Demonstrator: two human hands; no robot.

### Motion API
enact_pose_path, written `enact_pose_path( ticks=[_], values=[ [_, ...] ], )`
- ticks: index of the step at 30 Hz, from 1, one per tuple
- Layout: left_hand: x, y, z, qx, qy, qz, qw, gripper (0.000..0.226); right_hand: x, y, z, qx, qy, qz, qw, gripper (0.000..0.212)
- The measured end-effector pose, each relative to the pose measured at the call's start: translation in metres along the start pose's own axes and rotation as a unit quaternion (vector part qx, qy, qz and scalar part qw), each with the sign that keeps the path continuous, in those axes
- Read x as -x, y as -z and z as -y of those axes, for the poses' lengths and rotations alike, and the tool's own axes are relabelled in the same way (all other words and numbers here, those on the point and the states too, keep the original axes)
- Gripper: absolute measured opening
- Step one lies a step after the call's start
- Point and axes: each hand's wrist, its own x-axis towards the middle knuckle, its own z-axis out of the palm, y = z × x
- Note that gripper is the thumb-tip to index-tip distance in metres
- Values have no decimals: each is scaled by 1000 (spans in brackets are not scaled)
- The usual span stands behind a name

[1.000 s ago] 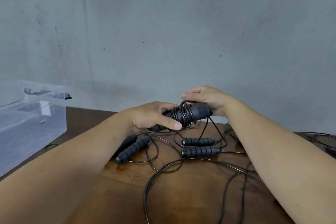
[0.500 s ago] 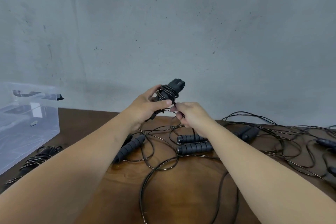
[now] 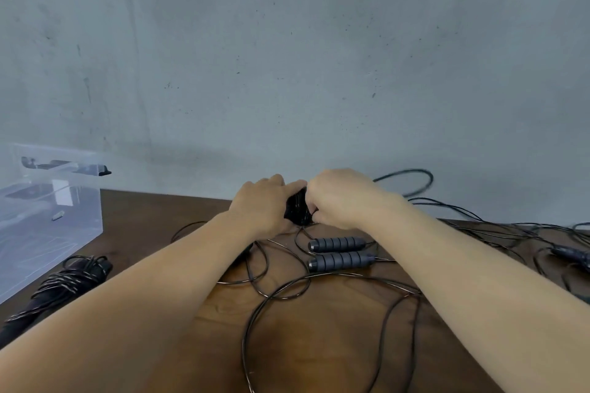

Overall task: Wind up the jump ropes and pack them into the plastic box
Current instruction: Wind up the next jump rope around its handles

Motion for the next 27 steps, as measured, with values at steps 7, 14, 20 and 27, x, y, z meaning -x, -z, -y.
enact_pose_path(
  ticks=[7,14,20,27],
  values=[
    [18,20,-5,246,-102,209,941,58,-3,23,-23,-218,-4,113,969,32],
    [43,15,2,602,-88,211,765,80,9,-14,-46,-658,-27,100,746,14],
    [42,5,-6,719,-29,148,679,93,7,-49,-35,-787,-17,69,613,35],
    [41,2,-3,713,25,90,695,47,14,-69,-15,-828,-85,20,554,26]
  ],
)
